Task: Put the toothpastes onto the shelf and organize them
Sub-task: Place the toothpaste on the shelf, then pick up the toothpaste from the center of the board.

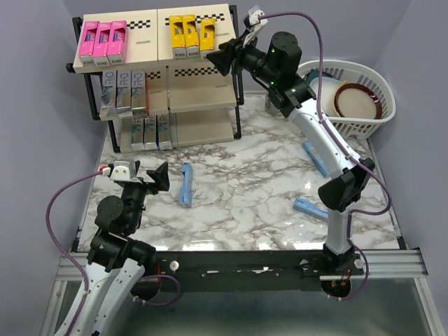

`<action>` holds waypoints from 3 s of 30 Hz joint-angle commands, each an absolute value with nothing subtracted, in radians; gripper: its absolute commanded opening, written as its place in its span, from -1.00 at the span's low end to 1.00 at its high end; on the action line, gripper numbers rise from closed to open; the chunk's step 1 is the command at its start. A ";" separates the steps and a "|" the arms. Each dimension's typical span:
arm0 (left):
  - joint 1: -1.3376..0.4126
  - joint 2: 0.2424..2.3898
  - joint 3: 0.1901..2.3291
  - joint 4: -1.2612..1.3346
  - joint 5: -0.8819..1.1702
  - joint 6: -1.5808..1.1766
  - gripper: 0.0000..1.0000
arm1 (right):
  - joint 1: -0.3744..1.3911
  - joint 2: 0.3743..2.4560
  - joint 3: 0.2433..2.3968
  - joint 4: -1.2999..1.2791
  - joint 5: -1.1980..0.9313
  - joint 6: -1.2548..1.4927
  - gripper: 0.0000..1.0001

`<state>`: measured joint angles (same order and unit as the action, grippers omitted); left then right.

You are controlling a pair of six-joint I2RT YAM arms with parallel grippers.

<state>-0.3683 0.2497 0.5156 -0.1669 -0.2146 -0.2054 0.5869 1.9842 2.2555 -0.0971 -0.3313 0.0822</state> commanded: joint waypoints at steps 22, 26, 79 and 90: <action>-0.364 0.252 0.506 -0.179 -0.196 -0.186 0.98 | 0.552 2.082 2.365 -0.066 -0.347 0.078 0.02; -0.364 0.253 0.505 -0.178 -0.196 -0.184 0.98 | 0.551 2.085 2.365 -0.058 -0.338 0.077 0.02; -0.682 1.012 0.480 -0.268 -0.500 -0.824 0.98 | 0.549 0.815 0.390 0.138 -0.198 0.307 0.92; -0.739 1.222 0.509 -0.232 -0.621 -0.825 0.76 | 0.549 0.856 0.316 0.235 -0.190 0.307 0.92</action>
<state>-0.7181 1.1618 0.4774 -0.2775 -0.5396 -0.8268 0.5541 0.8307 0.3405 0.1520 -0.1749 0.2920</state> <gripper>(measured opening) 0.943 0.959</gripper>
